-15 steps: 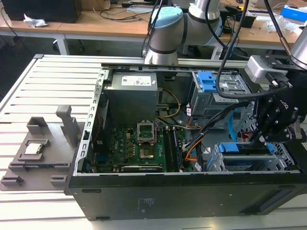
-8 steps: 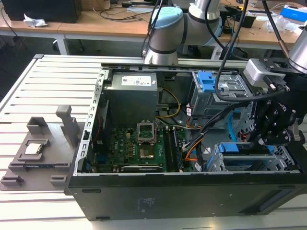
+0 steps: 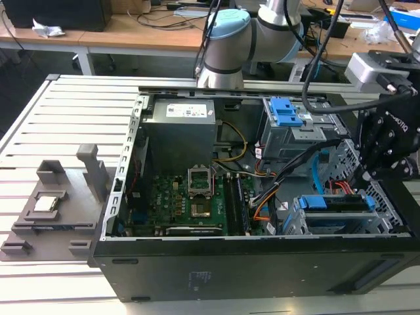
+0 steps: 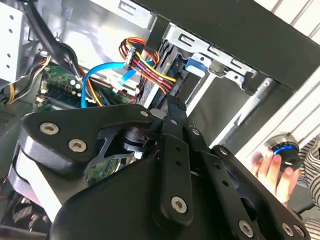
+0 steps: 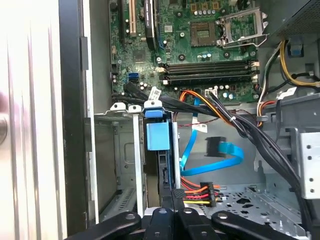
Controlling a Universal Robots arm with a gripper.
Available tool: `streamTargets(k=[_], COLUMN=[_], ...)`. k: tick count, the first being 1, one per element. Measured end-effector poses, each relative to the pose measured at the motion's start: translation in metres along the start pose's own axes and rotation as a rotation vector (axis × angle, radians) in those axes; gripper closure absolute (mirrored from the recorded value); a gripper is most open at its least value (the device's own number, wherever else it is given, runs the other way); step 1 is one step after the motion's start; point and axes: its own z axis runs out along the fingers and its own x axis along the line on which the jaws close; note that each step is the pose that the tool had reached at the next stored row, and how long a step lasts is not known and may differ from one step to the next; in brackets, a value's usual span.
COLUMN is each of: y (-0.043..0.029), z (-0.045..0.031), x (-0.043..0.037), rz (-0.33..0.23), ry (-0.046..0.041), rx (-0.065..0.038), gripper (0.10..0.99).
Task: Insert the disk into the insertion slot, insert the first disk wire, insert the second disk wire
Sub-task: 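Insert the first disk wire, then insert the second disk wire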
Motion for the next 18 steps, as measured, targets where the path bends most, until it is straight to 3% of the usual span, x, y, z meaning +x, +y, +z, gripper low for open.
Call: streamTargets(k=[5,18], y=[0.0015,0.0016], z=[-0.0299,-0.0314], x=[0.0017,0.0018], rz=[0.0,0.0], ry=[0.0001,0.0001], rx=[0.0,0.0], gripper=[0.98,0.98])
